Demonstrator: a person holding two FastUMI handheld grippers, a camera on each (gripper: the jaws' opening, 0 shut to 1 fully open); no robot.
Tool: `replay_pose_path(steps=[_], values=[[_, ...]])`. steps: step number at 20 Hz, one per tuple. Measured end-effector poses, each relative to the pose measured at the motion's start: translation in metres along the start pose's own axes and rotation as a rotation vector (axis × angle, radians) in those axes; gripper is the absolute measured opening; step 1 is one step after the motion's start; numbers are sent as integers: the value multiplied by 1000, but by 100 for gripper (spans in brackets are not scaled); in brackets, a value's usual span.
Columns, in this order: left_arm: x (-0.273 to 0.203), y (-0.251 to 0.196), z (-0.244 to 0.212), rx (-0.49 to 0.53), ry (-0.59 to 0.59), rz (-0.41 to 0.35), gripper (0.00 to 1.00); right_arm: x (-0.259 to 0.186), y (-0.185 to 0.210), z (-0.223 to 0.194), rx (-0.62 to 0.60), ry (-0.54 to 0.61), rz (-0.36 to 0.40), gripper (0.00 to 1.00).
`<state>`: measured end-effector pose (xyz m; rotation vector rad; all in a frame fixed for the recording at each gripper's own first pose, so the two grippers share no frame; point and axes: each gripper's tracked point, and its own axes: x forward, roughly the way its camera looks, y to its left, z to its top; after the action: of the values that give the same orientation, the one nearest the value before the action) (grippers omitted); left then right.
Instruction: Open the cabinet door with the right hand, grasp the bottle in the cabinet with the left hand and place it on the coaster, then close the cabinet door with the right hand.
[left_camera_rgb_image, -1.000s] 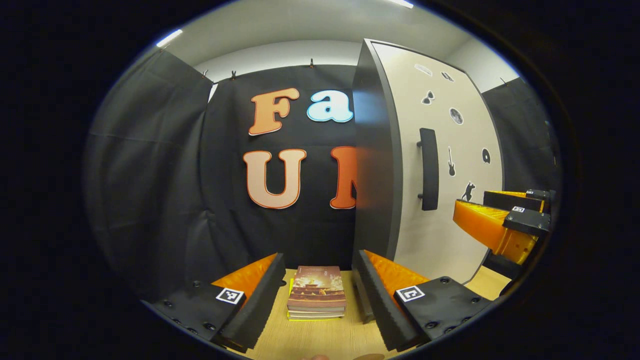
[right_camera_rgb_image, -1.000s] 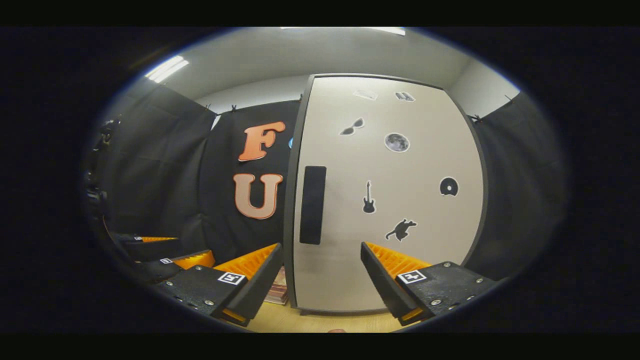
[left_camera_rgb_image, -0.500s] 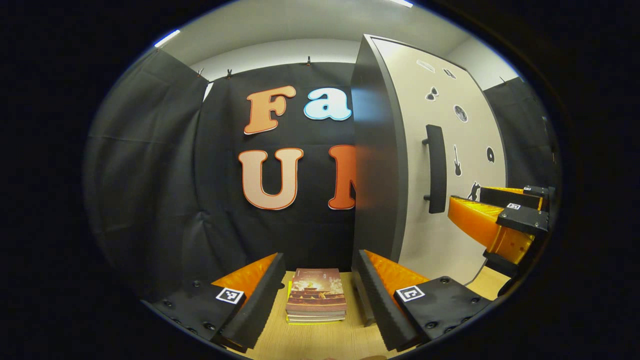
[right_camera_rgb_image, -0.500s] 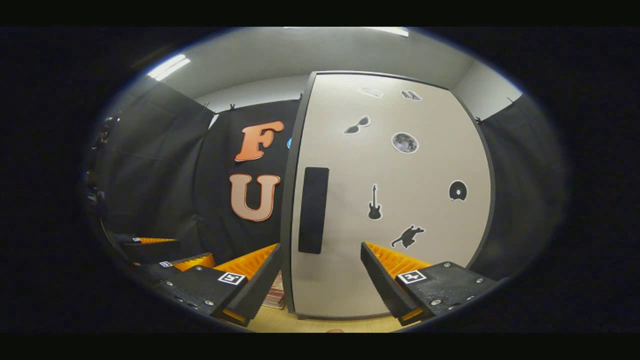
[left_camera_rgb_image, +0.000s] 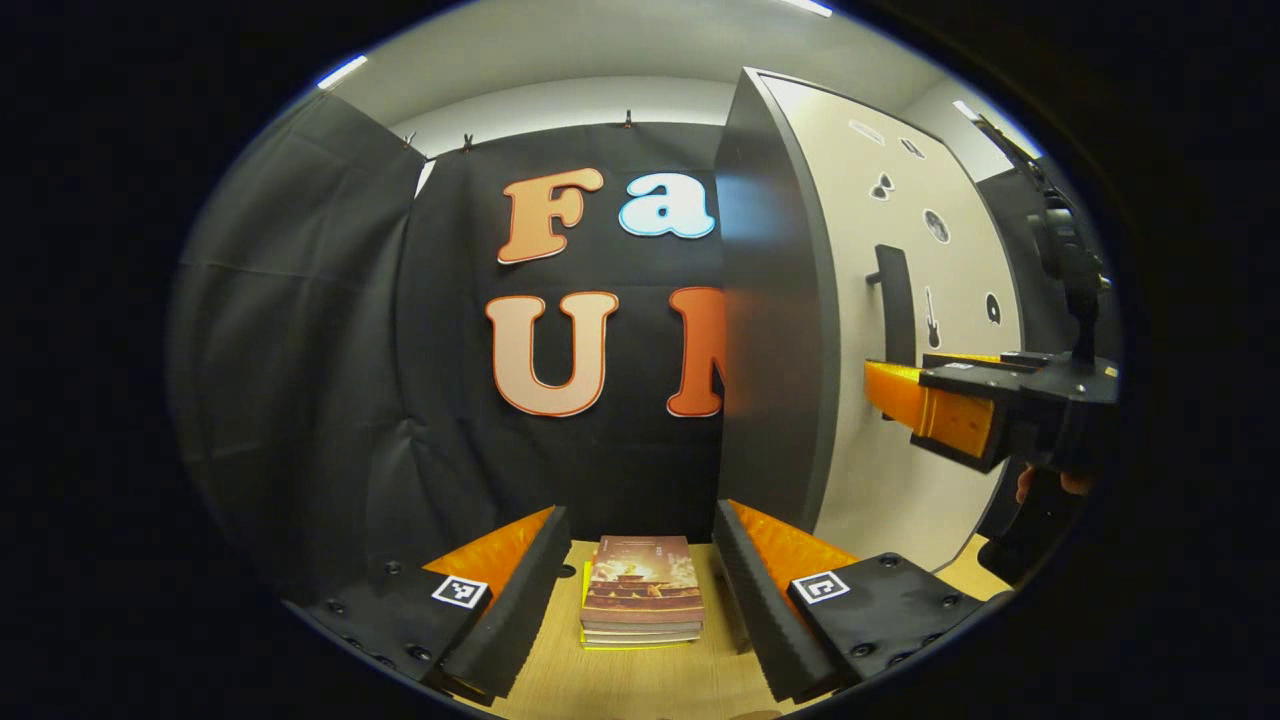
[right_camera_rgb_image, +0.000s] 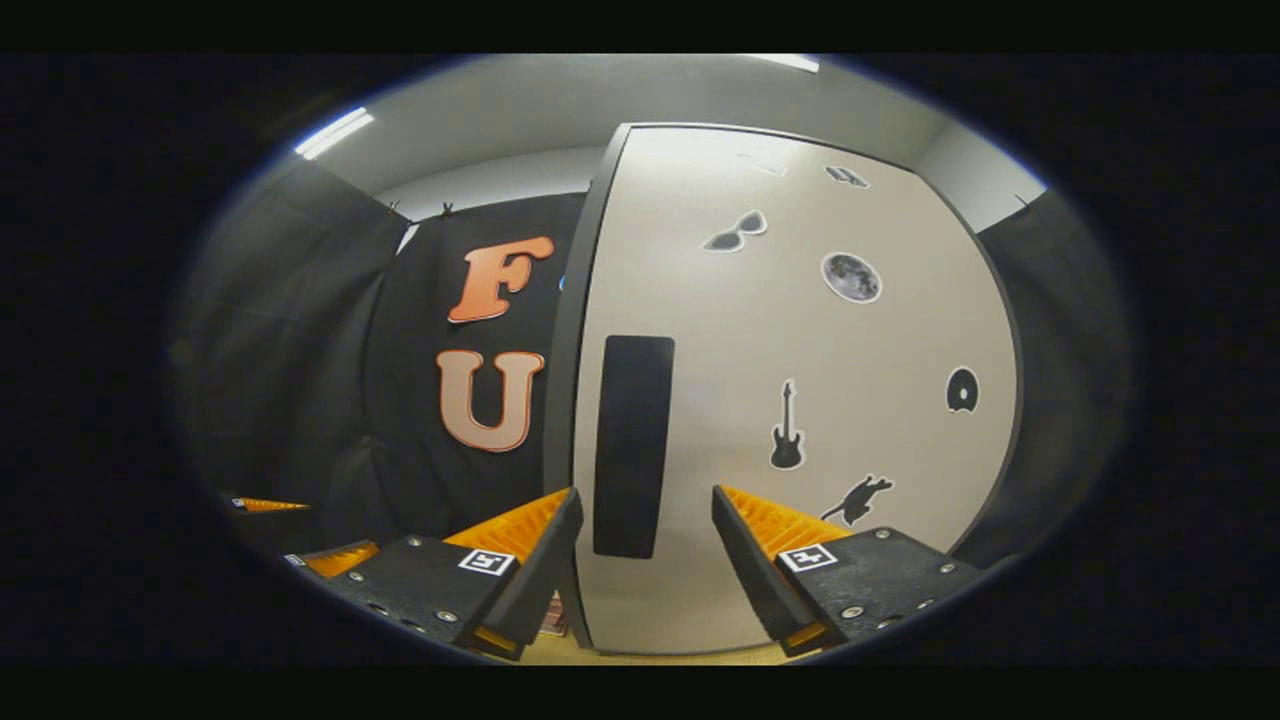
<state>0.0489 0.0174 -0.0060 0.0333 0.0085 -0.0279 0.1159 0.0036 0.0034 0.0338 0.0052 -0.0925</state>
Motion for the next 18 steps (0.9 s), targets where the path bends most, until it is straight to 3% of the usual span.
replay_pose_path(steps=[5,6,8,12,18], values=[[6,18,-8,-23,4,12,95,11,3,4,6,-25,-34,59],[8,20,-10,-24,5,10,95,10,7,3,8,-21,-39,48],[9,23,-11,-18,4,1,95,11,6,3,28,-25,-66,35],[14,30,-22,3,18,-35,95,11,4,2,31,-3,-108,21],[25,34,-37,-2,54,-119,95,5,3,3,44,5,-162,21]])
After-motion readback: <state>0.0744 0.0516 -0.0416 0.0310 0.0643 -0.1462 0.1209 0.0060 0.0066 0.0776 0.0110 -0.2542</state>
